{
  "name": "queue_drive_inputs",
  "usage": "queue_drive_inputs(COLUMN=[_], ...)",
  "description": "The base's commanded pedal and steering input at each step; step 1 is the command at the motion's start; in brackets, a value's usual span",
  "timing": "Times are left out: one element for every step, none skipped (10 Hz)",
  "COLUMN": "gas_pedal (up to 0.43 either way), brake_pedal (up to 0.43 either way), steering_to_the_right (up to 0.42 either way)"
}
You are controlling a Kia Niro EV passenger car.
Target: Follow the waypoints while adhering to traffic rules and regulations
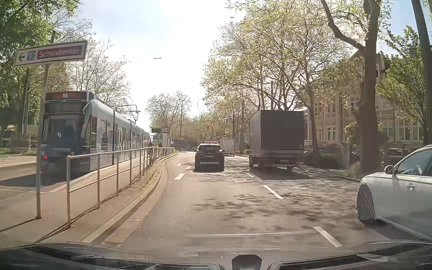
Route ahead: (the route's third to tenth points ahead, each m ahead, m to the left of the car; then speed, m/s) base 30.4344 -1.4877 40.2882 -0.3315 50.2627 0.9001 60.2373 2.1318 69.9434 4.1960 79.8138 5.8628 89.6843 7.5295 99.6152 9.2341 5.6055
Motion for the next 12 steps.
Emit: queue_drive_inputs(gas_pedal=[0.0,0.0,0.0,0.0,0.0,0.0,0.0,0.0,0.0,0.0,0.0,0.0], brake_pedal=[0.0,0.0,0.0,0.0,0.0,0.0,0.0,0.0,0.0,0.0,0.0,0.0], steering_to_the_right=[-0.006,-0.006,-0.006,-0.006,-0.005,-0.006,-0.006,-0.005,-0.006,-0.006,-0.006,-0.005])
